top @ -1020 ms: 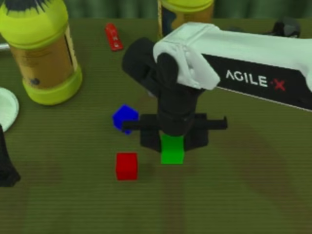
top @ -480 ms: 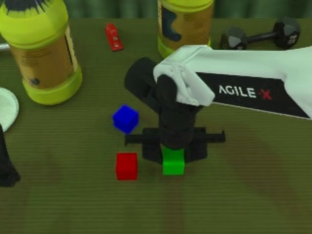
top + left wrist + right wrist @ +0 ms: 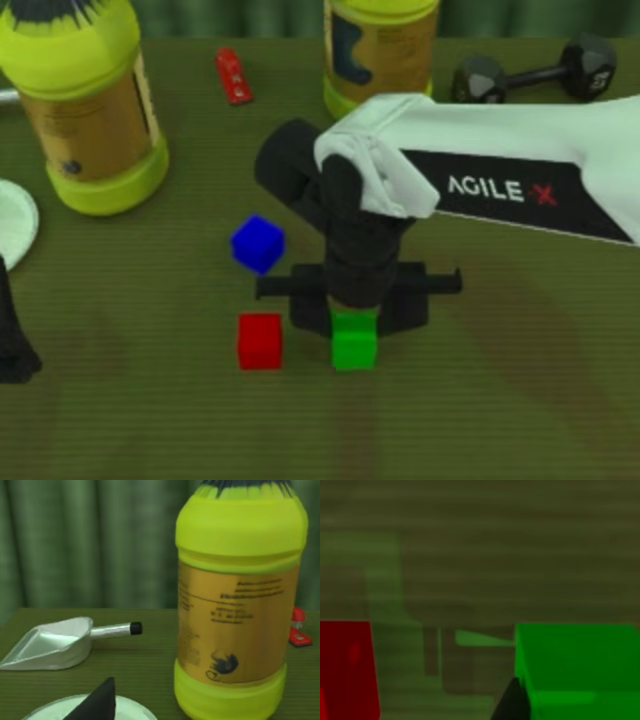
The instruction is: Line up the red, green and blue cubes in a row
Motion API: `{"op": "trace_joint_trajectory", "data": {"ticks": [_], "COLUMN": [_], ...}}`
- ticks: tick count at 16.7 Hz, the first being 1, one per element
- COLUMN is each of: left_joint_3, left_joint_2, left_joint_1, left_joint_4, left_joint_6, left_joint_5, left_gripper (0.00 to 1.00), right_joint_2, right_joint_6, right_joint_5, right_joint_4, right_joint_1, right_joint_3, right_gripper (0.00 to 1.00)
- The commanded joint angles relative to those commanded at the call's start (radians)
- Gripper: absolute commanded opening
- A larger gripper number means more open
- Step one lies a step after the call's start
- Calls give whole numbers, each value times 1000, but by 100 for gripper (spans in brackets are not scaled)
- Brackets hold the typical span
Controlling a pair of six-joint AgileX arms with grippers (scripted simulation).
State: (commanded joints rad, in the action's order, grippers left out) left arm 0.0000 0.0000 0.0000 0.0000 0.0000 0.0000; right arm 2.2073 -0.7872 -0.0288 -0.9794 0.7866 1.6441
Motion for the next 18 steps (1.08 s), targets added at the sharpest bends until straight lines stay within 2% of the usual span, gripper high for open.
{"op": "trace_joint_trajectory", "data": {"ticks": [4,5,14,18], "left_joint_3": [0,0,0,0], "left_joint_2": [0,0,0,0], "left_joint_1": [0,0,0,0], "left_joint_4": [0,0,0,0], "left_joint_6": [0,0,0,0], "left_joint_5": [0,0,0,0], "left_gripper": [100,100,100,100], "right_joint_2": [0,0,-2,-27], "right_joint_6": [0,0,0,2], "right_joint_5": [0,0,0,-1], "right_joint_4": [0,0,-3,-98], "right_joint_1": [0,0,-1,8], "right_joint_3": [0,0,3,78], "right_gripper": [98,100,100,100]}}
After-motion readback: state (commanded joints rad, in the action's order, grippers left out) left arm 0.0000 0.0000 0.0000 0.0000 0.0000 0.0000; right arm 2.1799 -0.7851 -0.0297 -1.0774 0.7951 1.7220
